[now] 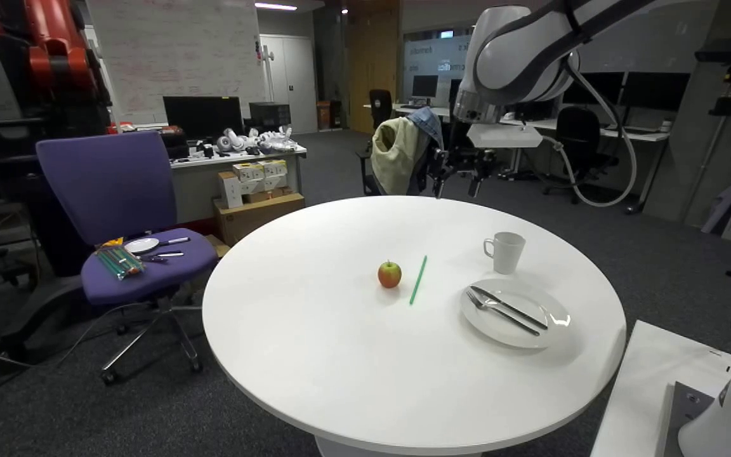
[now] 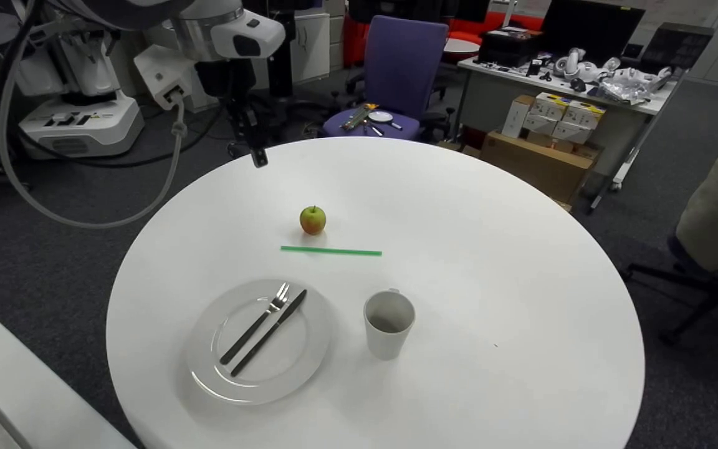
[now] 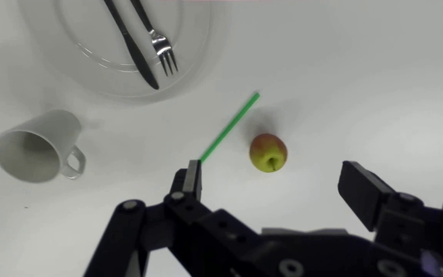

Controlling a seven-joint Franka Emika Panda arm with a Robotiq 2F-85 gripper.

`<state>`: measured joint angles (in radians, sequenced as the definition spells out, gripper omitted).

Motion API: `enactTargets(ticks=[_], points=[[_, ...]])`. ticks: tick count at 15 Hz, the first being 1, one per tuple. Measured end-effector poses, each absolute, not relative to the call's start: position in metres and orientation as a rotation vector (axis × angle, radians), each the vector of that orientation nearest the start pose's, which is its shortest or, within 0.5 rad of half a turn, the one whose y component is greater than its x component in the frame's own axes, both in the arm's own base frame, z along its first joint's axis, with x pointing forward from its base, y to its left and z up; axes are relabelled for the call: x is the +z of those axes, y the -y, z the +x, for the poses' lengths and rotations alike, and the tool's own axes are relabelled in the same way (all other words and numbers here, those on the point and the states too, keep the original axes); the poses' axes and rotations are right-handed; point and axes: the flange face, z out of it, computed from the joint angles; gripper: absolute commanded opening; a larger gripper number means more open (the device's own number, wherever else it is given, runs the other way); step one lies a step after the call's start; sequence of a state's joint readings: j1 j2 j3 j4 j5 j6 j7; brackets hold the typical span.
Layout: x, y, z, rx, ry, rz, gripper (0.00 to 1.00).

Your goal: Pick up the green straw and put it into the white mug

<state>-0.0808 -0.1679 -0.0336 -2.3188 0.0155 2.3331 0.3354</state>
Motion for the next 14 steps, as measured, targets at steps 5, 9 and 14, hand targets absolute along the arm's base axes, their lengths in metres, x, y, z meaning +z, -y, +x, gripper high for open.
enactTargets(ticks=[5, 9, 14], points=[[0.419, 0.099, 0.505, -0.257, -1.051, -2.919, 1.0], [0.419, 0.099, 0.506, -0.257, -1.068, -2.912, 1.0], [0.414, 0.1, 0.508, -0.259, -1.184, -2.869, 1.0]])
